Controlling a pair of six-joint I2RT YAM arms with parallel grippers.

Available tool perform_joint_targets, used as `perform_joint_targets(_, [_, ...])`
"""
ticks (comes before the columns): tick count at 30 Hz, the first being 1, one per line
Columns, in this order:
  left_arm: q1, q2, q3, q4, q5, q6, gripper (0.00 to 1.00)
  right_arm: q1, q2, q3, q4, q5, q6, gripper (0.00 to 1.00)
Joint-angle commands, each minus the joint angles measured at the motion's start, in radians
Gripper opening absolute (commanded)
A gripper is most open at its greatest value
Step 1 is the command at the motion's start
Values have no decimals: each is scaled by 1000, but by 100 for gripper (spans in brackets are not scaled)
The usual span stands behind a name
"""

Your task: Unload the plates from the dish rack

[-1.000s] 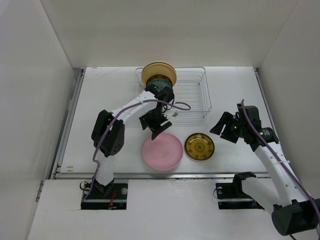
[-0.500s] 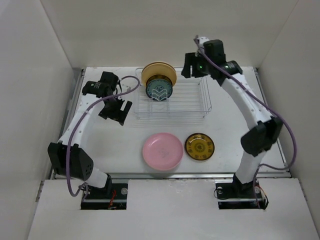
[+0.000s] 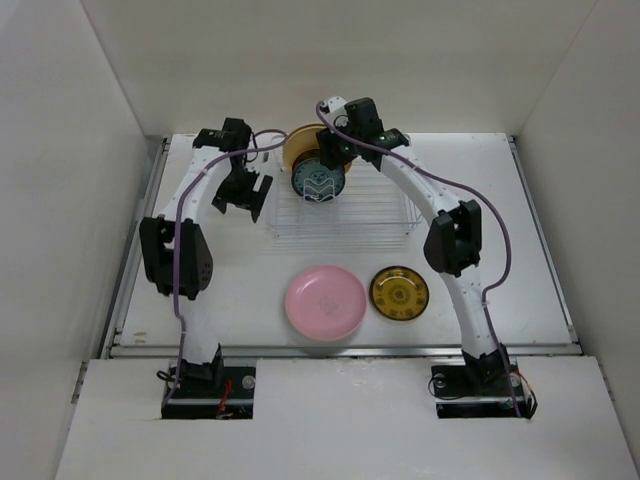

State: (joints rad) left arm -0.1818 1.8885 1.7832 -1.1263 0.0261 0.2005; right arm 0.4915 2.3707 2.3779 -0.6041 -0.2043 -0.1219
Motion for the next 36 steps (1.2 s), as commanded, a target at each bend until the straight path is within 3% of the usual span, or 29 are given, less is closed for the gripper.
perform_joint_targets(1, [7, 113, 196, -23, 18, -56, 81, 1, 31, 29, 130, -11, -32, 60])
perform_joint_targets(4, [7, 243, 321, -44, 58, -95, 81, 1, 77, 29, 139, 9, -32, 59])
perform_joint_targets(8, [7, 308, 412, -41, 112, -142, 79, 1, 78, 29, 139, -39, -32, 40])
perform_joint_targets(9, [7, 308, 412, -32, 147, -142, 77, 1, 78, 29, 139, -49, -32, 26])
perform_joint_targets(11, [7, 317, 412, -17, 190, -154, 68, 1, 30, -20, 150, -38, -32, 16])
perform_joint_targets(13, [7, 317, 403, -6, 248, -179, 56, 1, -14, -77, 181, -15, -41, 16])
perform_joint_targets(14, [7, 331, 403, -6, 279, -194, 41, 1, -60, -138, 216, 9, -64, 18])
perform_joint_targets(18, [-27, 363, 413, -15, 322, -208, 12, 1, -100, -175, 228, 31, -91, 18])
perform_joint_targets(21, [-41, 373, 404, -15, 322, -217, 0, 1, -120, -175, 228, 49, -101, 7])
perform_joint_targets(22, [-41, 373, 404, -15, 322, -233, 0, 1, -120, -175, 228, 49, -91, 0])
perform_joint_targets(36, [-41, 297, 354, 16, 232, -322, 0, 1, -281, -264, 306, 132, -73, 0])
